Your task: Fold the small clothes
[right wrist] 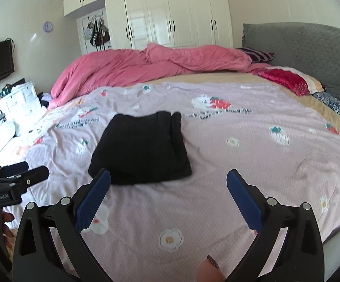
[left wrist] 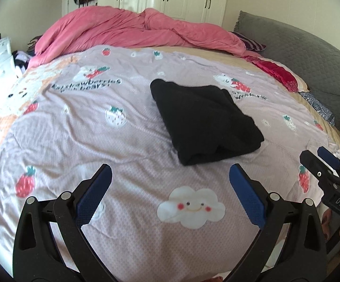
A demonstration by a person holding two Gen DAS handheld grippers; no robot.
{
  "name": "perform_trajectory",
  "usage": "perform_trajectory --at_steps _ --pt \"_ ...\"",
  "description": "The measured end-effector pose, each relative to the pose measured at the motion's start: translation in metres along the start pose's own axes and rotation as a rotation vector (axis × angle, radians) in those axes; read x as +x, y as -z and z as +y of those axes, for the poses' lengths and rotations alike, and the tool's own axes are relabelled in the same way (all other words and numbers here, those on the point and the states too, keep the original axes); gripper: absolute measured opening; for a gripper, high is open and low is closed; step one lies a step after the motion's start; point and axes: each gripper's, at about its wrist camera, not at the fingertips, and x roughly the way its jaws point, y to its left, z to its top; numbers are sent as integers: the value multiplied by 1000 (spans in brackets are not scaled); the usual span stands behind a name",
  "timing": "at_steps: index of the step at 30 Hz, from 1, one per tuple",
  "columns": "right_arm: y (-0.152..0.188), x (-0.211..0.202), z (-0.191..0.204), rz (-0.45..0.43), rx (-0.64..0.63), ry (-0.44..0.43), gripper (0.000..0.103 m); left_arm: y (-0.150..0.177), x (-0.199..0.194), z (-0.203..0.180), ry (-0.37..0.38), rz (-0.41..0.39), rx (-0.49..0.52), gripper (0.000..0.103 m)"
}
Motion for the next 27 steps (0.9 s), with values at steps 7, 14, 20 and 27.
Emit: perform_trajectory --at_steps 7,14,20,27 --pt "14 7 1 53 1 6 99 12 0 4 -15 6 -13 94" --pt "21 8 3 80 4 5 99 14 0 8 -24 13 -17 94" --pt "21 9 7 86 -8 1 99 14 0 8 -37 20 -16 94" --pt "18 8 7 80 -9 5 99 15 2 7 -57 26 -10 94"
